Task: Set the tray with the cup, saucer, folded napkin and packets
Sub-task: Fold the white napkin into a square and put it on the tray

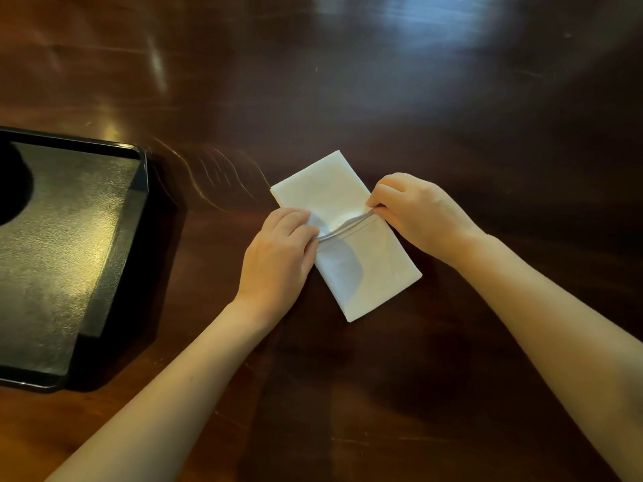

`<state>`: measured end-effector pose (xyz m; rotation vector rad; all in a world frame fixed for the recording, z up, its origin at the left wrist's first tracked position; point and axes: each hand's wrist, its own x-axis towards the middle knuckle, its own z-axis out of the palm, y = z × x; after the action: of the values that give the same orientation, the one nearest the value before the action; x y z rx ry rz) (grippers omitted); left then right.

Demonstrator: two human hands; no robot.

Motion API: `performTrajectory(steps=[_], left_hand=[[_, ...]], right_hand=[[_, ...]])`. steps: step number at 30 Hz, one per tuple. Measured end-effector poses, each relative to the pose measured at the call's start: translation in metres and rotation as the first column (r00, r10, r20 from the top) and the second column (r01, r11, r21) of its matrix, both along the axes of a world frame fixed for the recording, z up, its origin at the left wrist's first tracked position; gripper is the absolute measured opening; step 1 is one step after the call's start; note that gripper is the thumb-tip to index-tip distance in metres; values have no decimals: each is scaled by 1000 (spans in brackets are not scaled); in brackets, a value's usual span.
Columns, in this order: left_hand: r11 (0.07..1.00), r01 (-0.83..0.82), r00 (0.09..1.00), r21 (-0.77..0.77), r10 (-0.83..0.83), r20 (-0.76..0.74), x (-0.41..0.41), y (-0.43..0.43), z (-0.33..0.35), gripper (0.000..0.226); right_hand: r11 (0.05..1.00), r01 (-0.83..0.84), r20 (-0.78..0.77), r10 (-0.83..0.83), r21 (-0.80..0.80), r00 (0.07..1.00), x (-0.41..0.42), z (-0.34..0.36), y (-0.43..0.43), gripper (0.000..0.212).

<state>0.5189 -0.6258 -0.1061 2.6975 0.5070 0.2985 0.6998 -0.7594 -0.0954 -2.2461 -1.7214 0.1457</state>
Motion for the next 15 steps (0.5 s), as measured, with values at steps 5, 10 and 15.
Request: performTrajectory(steps=[5, 10, 15], left_hand=[[999, -43, 998, -10, 43, -47, 6, -2, 5, 8], [997, -73, 994, 37, 76, -77, 17, -1, 11, 13], [990, -75, 997, 124, 76, -5, 14, 0, 4, 14]], right_hand=[[995, -97, 101, 98, -14, 990, 4, -10, 3, 13], [996, -91, 78, 91, -5, 993, 7, -10, 3, 10], [992, -129, 157, 127, 4, 979, 8, -20, 4, 18]])
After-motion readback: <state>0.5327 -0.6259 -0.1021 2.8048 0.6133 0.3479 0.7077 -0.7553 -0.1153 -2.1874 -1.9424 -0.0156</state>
